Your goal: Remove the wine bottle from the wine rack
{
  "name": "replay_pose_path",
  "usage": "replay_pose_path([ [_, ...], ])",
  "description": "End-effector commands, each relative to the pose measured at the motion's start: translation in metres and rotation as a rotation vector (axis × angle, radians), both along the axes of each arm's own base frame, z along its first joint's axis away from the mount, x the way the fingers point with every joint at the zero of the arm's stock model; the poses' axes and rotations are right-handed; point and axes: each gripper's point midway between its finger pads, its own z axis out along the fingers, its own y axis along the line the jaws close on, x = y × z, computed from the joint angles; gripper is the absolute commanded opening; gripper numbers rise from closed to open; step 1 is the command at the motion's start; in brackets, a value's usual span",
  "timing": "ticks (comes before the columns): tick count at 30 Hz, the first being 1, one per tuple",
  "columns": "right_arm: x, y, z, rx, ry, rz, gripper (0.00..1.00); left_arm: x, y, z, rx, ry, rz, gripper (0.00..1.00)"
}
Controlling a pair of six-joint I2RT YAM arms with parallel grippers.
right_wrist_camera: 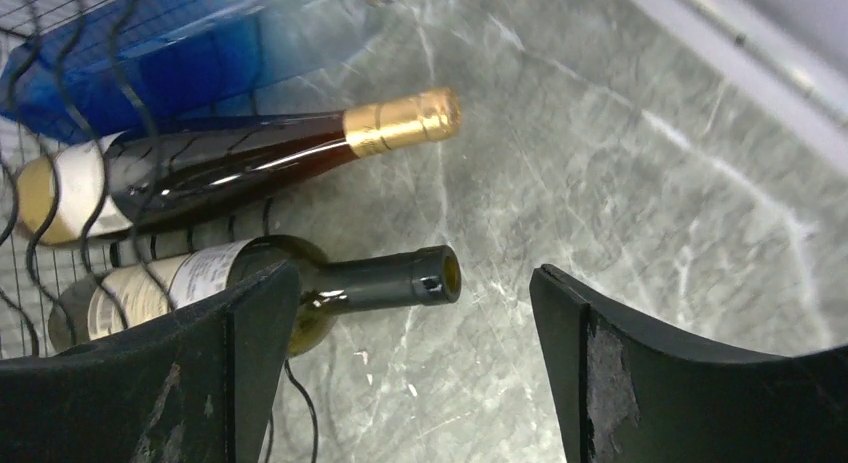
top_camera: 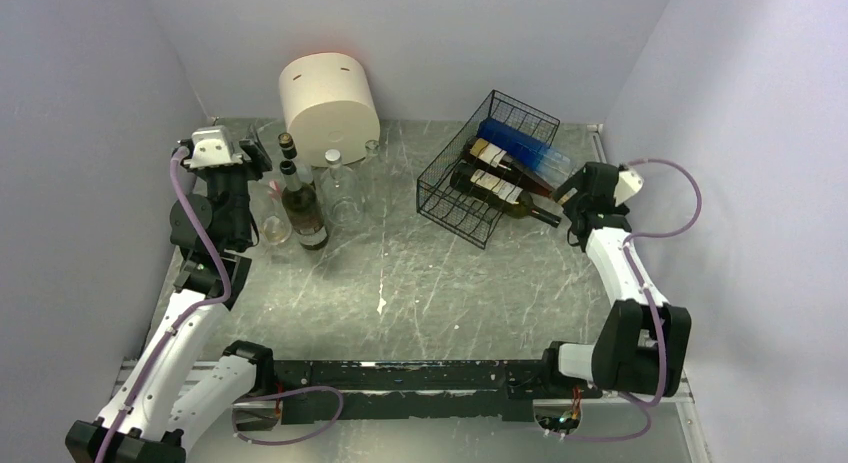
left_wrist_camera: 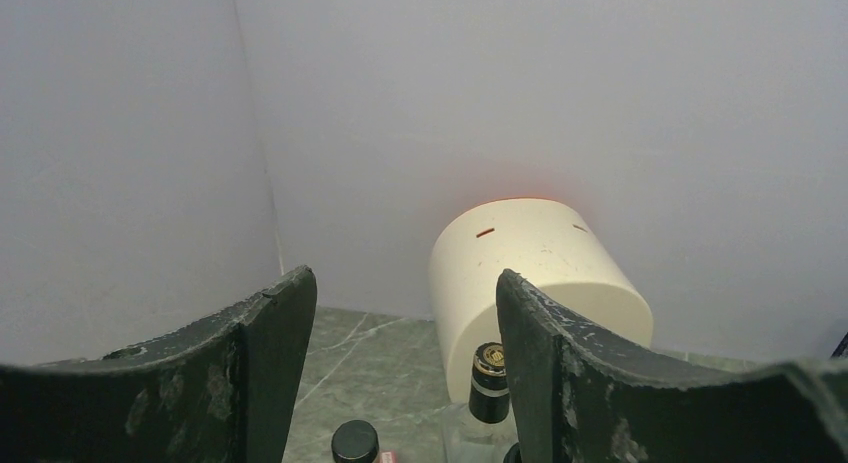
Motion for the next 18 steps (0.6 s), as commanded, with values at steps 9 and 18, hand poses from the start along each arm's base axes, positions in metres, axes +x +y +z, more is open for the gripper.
replay_pose_path([
  [9, 0.017, 0.007, -0.074, 0.619, -0.124, -0.310, 0.80, -0.003, -0.014, 0.014, 0.005, -0.030, -0.066, 0.69],
  [18, 0.026, 0.026, -0.107, 0.813, -0.152, -0.393, 0.73, -0.005, -0.011, 0.015, 0.002, -0.034, -0.051, 0.69],
])
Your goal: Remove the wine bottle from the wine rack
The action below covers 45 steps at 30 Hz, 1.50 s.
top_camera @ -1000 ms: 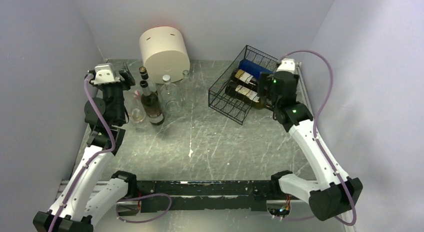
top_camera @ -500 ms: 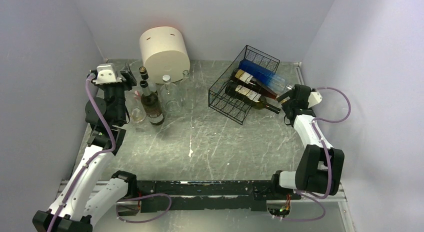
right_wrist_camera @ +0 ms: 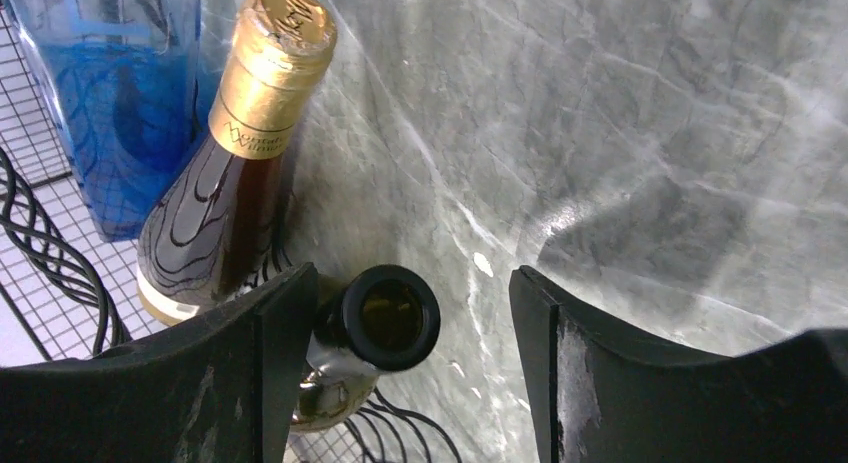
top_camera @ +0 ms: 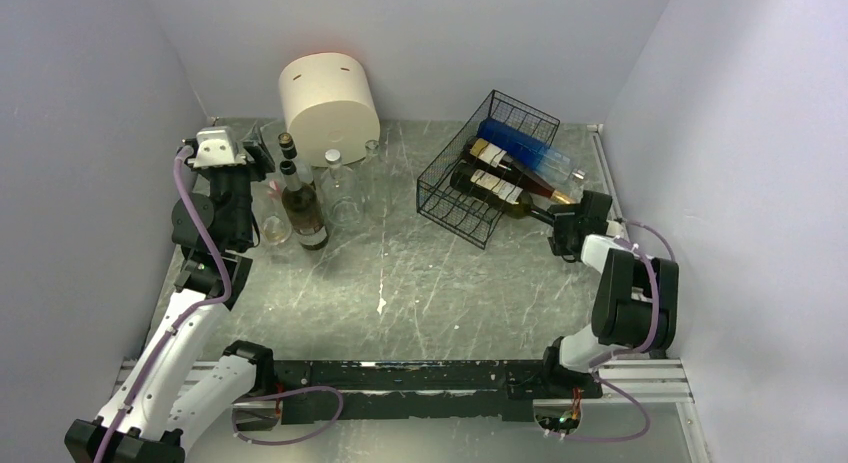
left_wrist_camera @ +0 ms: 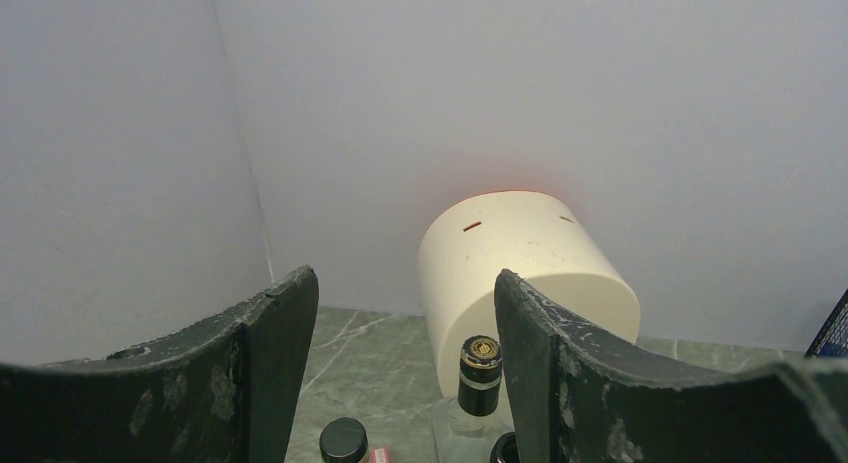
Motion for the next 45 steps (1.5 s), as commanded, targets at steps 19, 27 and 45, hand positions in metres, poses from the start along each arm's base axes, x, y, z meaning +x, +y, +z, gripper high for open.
replay_pose_path([
  [19, 0.056, 0.037, -0.019, 0.158, -0.086, -0.177, 0.59, -0.008, -0.001, 0.019, -0.015, -0.052, -0.017, 0.68],
  [27, 0.045, 0.033, -0.022, 0.210, -0.089, -0.249, 0.45, -0.009, -0.002, 0.019, -0.017, -0.053, -0.025, 0.68],
  [45, -0.023, -0.031, 0.019, 0.257, -0.243, -0.363, 0.00, -0.005, -0.008, 0.016, -0.006, -0.044, -0.047, 0.67],
])
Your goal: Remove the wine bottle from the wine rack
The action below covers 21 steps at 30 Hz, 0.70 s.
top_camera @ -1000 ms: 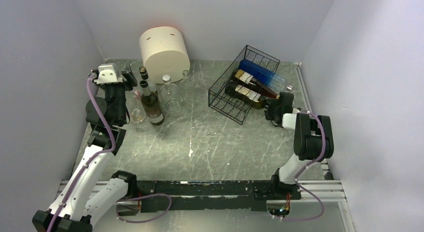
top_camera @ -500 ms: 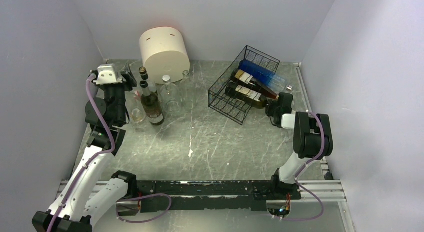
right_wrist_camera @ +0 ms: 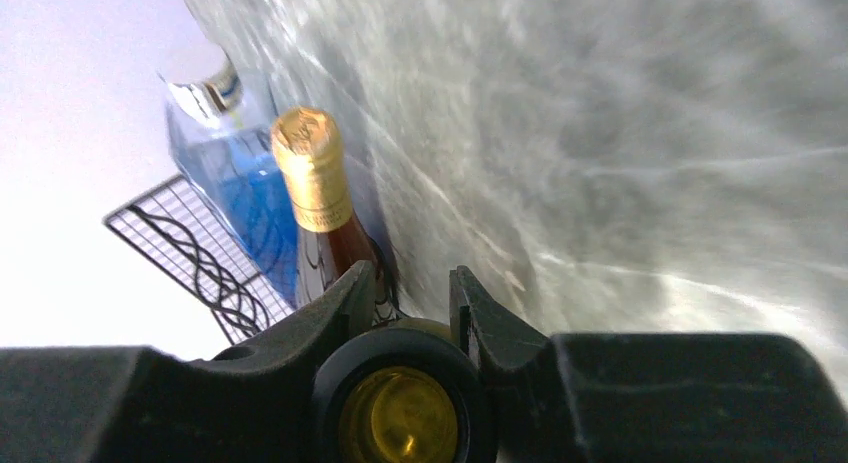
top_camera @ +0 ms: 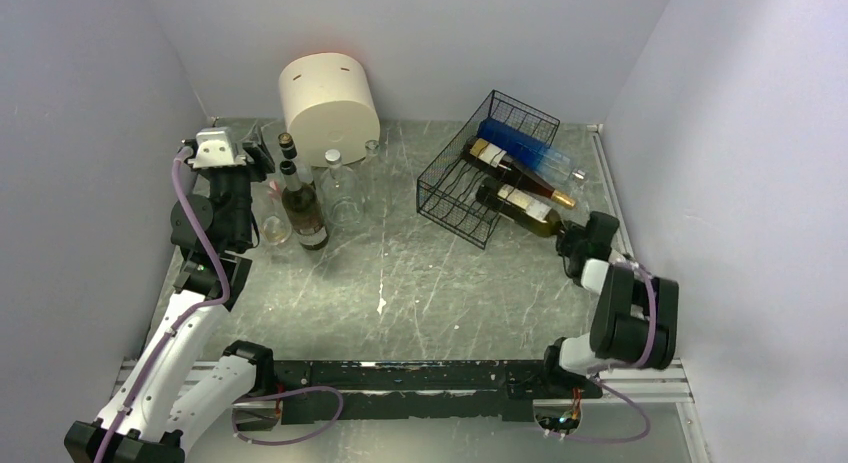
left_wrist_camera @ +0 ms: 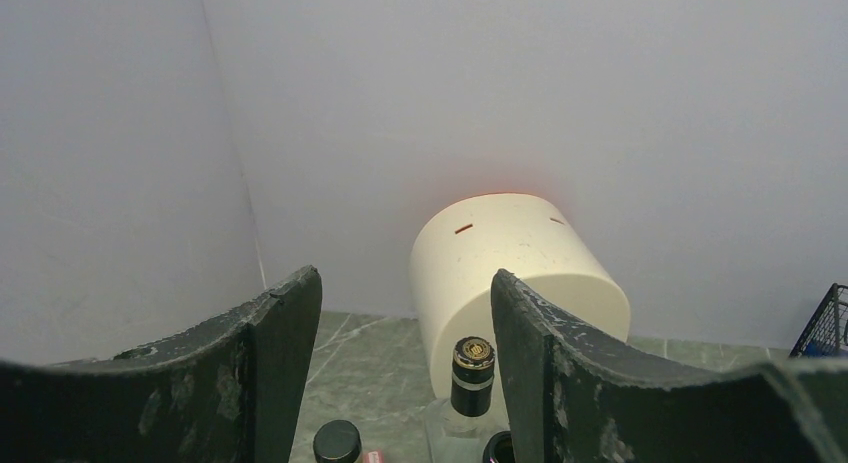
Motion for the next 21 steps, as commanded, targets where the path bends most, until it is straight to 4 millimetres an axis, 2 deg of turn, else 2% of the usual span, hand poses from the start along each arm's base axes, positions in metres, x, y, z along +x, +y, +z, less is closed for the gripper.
replay_pose_path([
  [1, -0.027, -0.023, 0.021, -0.048, -0.042, -0.007, 0.00, -0.003, -0.005, 0.013, -0.006, -0.037, -0.027, 0.67],
  [7, -0.068, -0.071, 0.051, -0.238, 0.048, -0.056, 0.00, -0.002, -0.007, 0.012, -0.007, -0.033, -0.038, 0.67],
  [10, -0.078, -0.083, 0.063, -0.331, 0.144, -0.040, 0.00, -0.001, -0.008, 0.011, -0.005, -0.030, -0.039, 0.67],
  [12, -0.079, -0.090, 0.073, -0.390, 0.166, -0.033, 0.00, 0.000, -0.008, 0.011, -0.004, -0.028, -0.037, 0.67],
  [16, -0.077, -0.112, 0.116, -0.564, 0.233, -0.012, 0.00, 0.000, -0.010, 0.010, 0.000, -0.027, -0.037, 0.67],
  [21, -0.065, -0.113, 0.160, -0.779, 0.270, 0.067, 0.00, -0.002, -0.011, 0.012, -0.004, -0.032, -0.050, 0.67],
])
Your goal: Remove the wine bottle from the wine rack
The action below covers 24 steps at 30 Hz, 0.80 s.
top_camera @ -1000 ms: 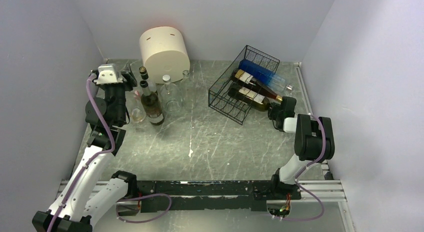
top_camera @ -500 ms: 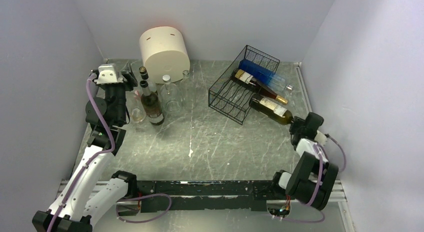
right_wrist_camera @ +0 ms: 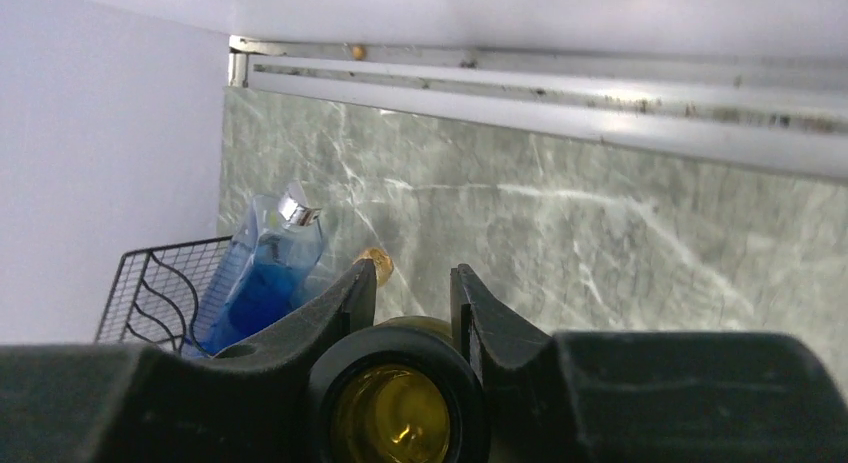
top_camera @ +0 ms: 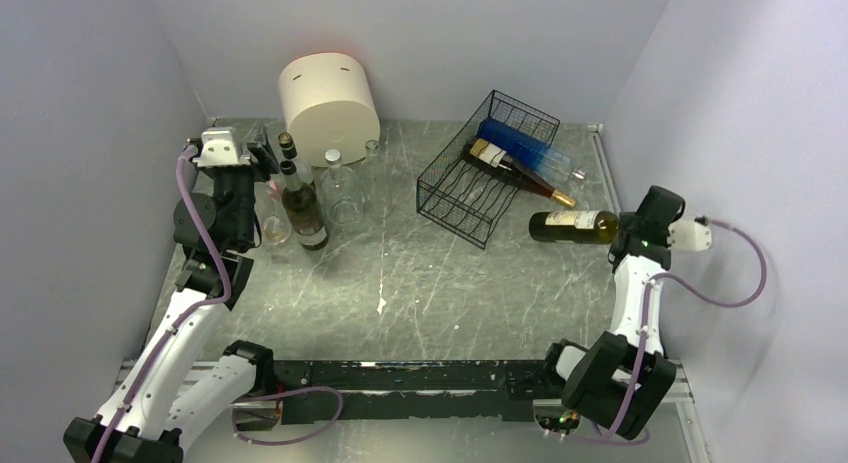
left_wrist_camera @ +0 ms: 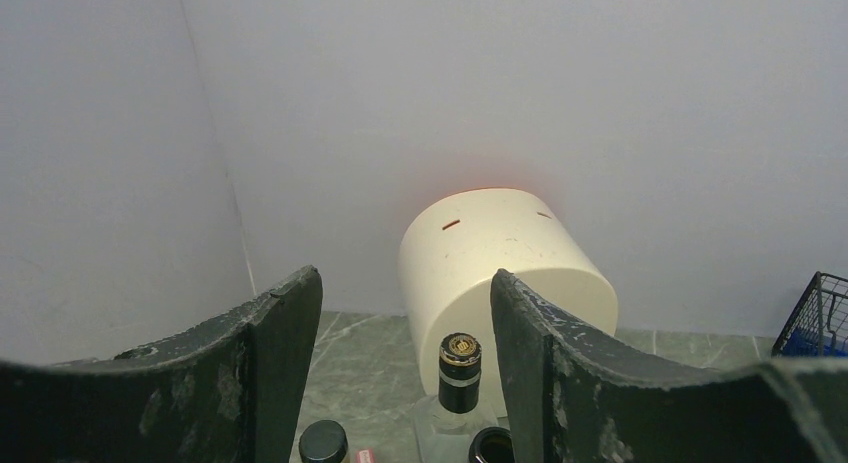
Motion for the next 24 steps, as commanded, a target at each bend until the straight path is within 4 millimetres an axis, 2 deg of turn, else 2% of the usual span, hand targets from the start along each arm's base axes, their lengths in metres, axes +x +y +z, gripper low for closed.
replay_pose_path([
  [1, 0.015, -0.003, 0.057, -0.255, 0.025, 0.084, 0.00, -0.005, -0.004, 0.015, -0.012, -0.040, -0.024, 0.67],
  [2, 0.021, 0.000, 0.065, -0.304, 0.039, 0.109, 0.00, -0.005, -0.003, 0.015, -0.013, -0.039, -0.021, 0.67],
  [5, 0.040, 0.028, 0.091, -0.460, 0.110, 0.178, 0.00, -0.005, -0.004, 0.016, -0.013, -0.041, -0.025, 0.67],
  [7, 0.048, 0.048, 0.115, -0.587, 0.149, 0.202, 0.00, -0.005, -0.004, 0.015, -0.011, -0.041, -0.027, 0.67],
  [12, 0.052, 0.074, 0.156, -0.810, 0.249, 0.227, 0.00, -0.005, -0.003, 0.015, -0.009, -0.039, -0.021, 0.68],
  [15, 0.049, 0.099, 0.183, -0.984, 0.282, 0.278, 0.00, -0.005, -0.003, 0.015, -0.010, -0.040, -0.022, 0.68],
  [20, 0.043, 0.152, 0.225, -1.256, 0.322, 0.346, 0.00, -0.005, -0.004, 0.015, -0.008, -0.039, -0.027, 0.67],
  [21, 0.045, 0.173, 0.233, -1.314, 0.302, 0.390, 0.00, -0.005, -0.004, 0.016, -0.008, -0.040, -0.027, 0.67],
  [24, 0.052, 0.214, 0.255, -1.483, 0.295, 0.470, 0.00, -0.005, -0.003, 0.014, -0.007, -0.037, -0.017, 0.68],
])
